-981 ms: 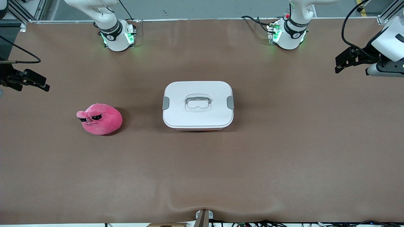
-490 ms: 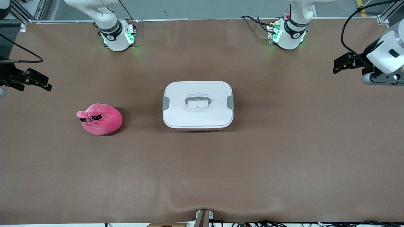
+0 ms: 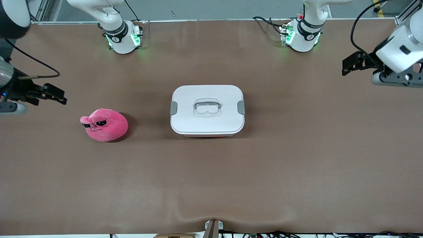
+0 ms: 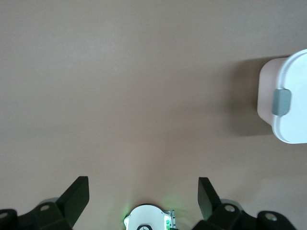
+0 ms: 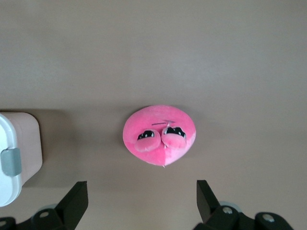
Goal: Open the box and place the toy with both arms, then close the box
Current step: 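Reach the right gripper to the pink toy while the left gripper nears the lid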
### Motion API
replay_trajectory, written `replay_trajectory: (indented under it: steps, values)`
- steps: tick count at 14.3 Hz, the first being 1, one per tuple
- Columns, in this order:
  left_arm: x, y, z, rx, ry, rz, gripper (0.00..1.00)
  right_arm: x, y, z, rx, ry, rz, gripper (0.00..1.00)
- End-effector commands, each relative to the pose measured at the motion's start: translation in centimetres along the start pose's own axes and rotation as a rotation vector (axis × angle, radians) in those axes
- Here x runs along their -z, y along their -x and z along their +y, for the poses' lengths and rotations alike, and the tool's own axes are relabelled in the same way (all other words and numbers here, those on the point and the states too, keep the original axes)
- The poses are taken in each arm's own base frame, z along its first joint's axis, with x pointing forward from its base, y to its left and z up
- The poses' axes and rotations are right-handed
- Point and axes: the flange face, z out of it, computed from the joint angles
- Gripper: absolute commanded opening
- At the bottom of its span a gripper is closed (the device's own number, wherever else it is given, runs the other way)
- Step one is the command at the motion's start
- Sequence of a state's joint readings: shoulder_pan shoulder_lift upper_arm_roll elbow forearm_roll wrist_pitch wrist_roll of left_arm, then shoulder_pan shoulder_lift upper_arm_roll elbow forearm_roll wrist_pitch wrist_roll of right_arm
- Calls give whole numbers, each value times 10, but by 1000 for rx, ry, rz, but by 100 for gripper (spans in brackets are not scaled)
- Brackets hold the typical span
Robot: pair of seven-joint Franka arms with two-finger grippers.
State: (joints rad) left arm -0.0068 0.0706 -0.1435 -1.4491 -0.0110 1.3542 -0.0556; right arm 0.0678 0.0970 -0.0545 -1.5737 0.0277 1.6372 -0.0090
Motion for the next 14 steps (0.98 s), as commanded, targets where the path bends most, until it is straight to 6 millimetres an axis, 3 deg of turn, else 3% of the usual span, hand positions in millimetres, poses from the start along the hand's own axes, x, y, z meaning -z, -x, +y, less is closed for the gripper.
replay_trajectory:
  steps: [1, 3, 5, 9, 12, 14]
  values:
    - [-8, -19, -9, -6, -24, -9, 100, -30, -9, -3, -7, -8, 3, 100]
    - [-5, -27, 0, -37, -122, 39, 100, -58, -12, 0, -2, -8, -3, 100]
    - [-9, -31, 26, -51, -119, 49, 100, -84, -7, -1, 13, -6, -37, 100]
    - [-35, -52, 89, 108, -67, 84, 100, -139, 2, 19, 116, -9, -54, 100]
    - [-46, -53, 133, 276, 12, 79, 100, -167, 11, 13, 156, -3, -81, 100]
    - [-62, -49, 174, 360, 3, 58, 100, -184, 18, 2, 177, -3, -105, 100]
